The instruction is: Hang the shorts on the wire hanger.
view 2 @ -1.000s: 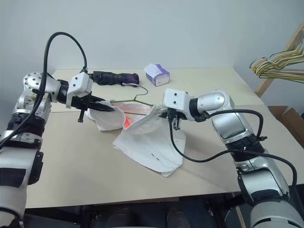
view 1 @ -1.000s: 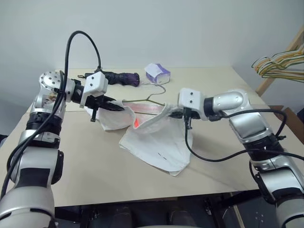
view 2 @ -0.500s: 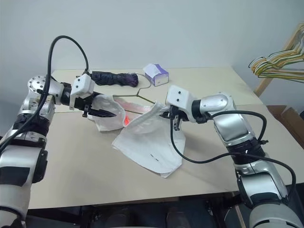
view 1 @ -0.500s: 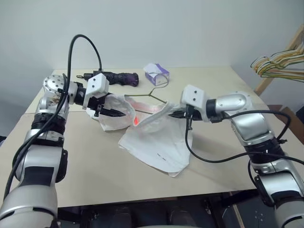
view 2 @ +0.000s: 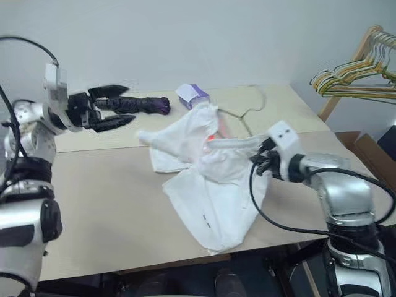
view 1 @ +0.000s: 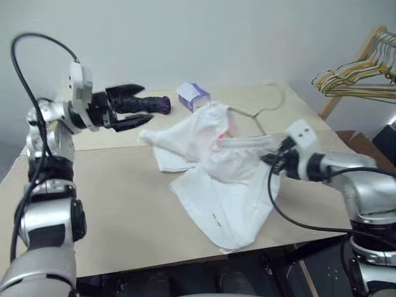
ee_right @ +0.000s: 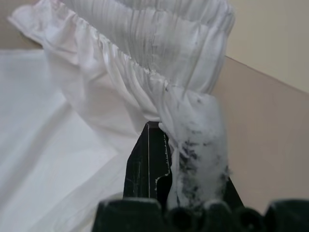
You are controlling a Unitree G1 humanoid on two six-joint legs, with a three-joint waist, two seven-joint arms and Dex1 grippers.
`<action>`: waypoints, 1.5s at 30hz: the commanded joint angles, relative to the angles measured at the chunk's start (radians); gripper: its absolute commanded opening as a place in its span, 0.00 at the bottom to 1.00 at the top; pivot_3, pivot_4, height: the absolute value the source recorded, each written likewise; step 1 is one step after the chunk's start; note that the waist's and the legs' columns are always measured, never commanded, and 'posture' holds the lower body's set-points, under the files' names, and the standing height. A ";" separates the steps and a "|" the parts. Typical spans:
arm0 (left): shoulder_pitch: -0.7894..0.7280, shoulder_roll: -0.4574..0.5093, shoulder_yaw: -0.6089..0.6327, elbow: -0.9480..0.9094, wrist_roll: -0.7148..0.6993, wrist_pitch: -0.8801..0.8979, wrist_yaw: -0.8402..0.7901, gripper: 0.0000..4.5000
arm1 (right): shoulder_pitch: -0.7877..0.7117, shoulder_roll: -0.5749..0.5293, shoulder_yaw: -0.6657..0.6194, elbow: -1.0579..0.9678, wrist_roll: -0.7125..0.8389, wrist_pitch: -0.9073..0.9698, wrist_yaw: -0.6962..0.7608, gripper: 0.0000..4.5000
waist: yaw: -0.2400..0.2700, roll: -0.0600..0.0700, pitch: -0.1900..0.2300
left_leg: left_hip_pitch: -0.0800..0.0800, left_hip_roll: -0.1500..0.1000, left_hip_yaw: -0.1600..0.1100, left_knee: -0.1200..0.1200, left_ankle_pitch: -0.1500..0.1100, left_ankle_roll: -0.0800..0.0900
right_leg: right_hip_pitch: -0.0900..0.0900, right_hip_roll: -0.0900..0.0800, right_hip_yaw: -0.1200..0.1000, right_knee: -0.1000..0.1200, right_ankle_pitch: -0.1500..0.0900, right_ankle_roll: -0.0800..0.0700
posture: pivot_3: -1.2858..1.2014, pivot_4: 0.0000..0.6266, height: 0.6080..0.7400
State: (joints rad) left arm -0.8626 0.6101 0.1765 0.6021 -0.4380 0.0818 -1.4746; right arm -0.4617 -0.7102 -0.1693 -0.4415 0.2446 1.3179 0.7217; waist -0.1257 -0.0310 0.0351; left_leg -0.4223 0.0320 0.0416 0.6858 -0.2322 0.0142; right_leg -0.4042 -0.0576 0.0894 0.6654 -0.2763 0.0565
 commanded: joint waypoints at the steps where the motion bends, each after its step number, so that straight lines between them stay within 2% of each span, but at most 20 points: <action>1: 0.088 -0.039 -0.011 -0.220 -0.056 0.089 0.074 1.00 | -0.014 -0.055 -0.118 -0.082 -0.035 0.251 -0.108 0.00 | -0.007 0.000 0.000 | 0.000 0.000 0.000 0.000 0.000 0.000 | 0.000 0.000 0.000 0.000 0.000 0.000 | 0.43 0.00 1.00; 7: 0.190 -0.111 -0.048 -0.429 -0.085 0.193 0.196 1.00 | -0.030 -0.079 -0.245 0.051 -0.101 0.297 -0.305 0.00 | -0.046 0.001 -0.001 | 0.001 0.000 -0.001 0.000 0.000 0.000 | 0.001 -0.001 0.002 -0.001 0.000 0.000 | 0.41 0.00 1.00; 12: 0.194 -0.152 -0.055 -0.495 -0.152 0.250 0.207 1.00 | -0.164 0.006 -0.406 0.159 -0.233 0.297 -0.513 0.00 | -0.087 0.009 -0.006 | 0.002 -0.002 -0.001 -0.001 0.000 0.000 | 0.002 -0.001 0.004 -0.001 0.000 0.001 | 0.41 0.00 1.00; 18: 0.180 -0.152 -0.029 -0.551 -0.228 0.298 0.228 1.00 | -0.308 -0.012 -0.513 0.328 -0.331 0.220 -0.673 0.00 | -0.129 0.017 -0.010 | 0.004 -0.003 -0.001 -0.002 0.000 0.000 | 0.003 -0.001 0.006 -0.001 -0.001 0.001 | 0.41 0.00 1.00; 22: 0.203 -0.139 -0.032 -0.593 -0.237 0.313 0.247 1.00 | -0.388 -0.021 -0.561 0.435 -0.340 0.144 -0.730 0.00 | -0.146 0.019 -0.011 | 0.019 -0.004 0.000 -0.007 -0.001 0.001 | 0.018 -0.001 0.007 -0.007 -0.002 0.003 | 0.42 0.00 1.00; 28: 0.228 -0.128 -0.047 -0.615 -0.220 0.302 0.271 1.00 | -0.547 -0.068 -0.657 0.638 -0.315 0.056 -0.794 0.00 | -0.164 0.023 -0.012 | 0.020 -0.004 0.001 -0.008 -0.001 0.001 | 0.019 -0.001 0.008 -0.007 -0.002 0.003 | 0.42 0.00 1.00; 34: 0.228 -0.122 -0.065 -0.616 -0.212 0.293 0.270 1.00 | -0.655 -0.205 -0.674 0.972 -0.254 -0.060 -0.785 0.00 | -0.164 0.023 -0.012 | 0.021 -0.004 0.002 -0.009 -0.001 0.001 | 0.020 -0.001 0.009 -0.010 -0.002 0.003 | 0.42 0.00 1.00; 40: 0.233 -0.129 -0.051 -0.640 -0.244 0.292 0.269 1.00 | -0.705 -0.253 -0.663 1.174 -0.219 -0.114 -0.848 0.00 | -0.165 0.024 -0.011 | 0.025 -0.004 0.003 -0.012 -0.001 0.002 | 0.024 -0.001 0.009 -0.013 -0.002 0.003 | 0.43 0.00 1.00; 45: 0.254 -0.138 -0.020 -0.675 -0.311 0.305 0.270 1.00 | -0.682 -0.268 -0.652 1.289 -0.199 -0.159 -0.902 0.00 | -0.163 0.023 -0.010 | 0.030 -0.004 0.004 -0.016 -0.001 0.002 | 0.031 -0.001 0.010 -0.018 -0.002 0.004 | 0.43 0.00 1.00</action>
State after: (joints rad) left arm -0.6104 0.4669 0.1295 -0.0352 -0.7173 0.3879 -1.2066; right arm -1.1277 -0.9555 -0.8342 0.8385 0.0240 1.1916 -0.1657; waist -0.2884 -0.0079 0.0252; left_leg -0.3891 0.0278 0.0457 0.6686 -0.2332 0.0157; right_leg -0.3708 -0.0586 0.0992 0.6461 -0.2782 0.0602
